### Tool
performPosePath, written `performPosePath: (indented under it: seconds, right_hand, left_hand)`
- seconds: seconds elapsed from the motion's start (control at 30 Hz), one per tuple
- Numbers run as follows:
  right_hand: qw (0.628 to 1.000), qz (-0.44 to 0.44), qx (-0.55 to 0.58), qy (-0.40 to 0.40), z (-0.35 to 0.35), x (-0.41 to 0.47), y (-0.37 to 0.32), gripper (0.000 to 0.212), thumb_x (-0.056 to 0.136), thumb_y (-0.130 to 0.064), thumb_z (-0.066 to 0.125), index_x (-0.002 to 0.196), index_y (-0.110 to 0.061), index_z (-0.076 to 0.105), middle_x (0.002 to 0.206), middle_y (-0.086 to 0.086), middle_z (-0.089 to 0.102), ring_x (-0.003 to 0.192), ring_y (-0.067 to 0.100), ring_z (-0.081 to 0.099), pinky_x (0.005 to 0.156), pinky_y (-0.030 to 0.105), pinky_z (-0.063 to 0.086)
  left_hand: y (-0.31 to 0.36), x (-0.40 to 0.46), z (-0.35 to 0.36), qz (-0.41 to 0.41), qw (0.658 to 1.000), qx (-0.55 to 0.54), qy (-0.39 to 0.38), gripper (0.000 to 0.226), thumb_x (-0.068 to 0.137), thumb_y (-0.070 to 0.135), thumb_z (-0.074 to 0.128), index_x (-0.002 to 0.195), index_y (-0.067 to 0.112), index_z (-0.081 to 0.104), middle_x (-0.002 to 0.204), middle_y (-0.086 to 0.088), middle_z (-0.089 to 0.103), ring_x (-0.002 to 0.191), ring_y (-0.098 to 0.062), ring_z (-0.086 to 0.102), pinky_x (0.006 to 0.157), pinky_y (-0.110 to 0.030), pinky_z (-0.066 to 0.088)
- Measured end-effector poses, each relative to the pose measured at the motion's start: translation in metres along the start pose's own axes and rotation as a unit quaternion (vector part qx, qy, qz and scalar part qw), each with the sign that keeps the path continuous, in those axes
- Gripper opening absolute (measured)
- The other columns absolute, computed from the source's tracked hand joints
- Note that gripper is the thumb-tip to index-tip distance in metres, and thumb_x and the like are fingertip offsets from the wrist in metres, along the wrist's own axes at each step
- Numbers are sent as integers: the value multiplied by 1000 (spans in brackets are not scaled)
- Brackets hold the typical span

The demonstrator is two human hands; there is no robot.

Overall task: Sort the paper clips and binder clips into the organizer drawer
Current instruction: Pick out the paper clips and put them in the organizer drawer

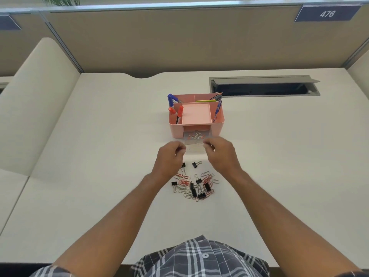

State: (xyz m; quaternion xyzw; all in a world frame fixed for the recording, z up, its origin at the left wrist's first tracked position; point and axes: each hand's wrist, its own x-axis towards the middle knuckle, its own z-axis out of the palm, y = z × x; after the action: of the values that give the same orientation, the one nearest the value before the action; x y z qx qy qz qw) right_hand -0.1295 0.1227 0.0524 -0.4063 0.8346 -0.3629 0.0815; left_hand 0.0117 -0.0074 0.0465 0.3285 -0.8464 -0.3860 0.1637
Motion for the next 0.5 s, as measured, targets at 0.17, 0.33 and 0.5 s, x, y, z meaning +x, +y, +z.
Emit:
performPosePath:
  seconds: [0.17,0.33,0.5]
  right_hand:
    - [1000,4,-26,10,-7,29,-10,18,93,-14,55,98,-12,72,92,4,70,82,20,62,74,37,53]
    - [1000,2,-18,23,-5,23,-5,17,95,-16,53,98,-13,70,91,2,70,79,19,60,71,37,53]
    - [998,46,-31,-36,1,-9,13,16,94,-20,55,98,-19,71,93,-1,70,81,17,61,75,34,52]
  left_hand:
    - [25,35,5,15,999,-32,10,12,91,7,60,93,18,66,87,4,66,80,-9,60,69,-11,45]
    - [28,33,8,54,998,-36,25,17,89,2,58,96,16,65,90,2,66,81,-12,59,71,-16,48]
    - [6,-1,4,81,993,-42,74,14,86,1,61,92,13,65,85,6,64,76,-10,57,68,-14,44]
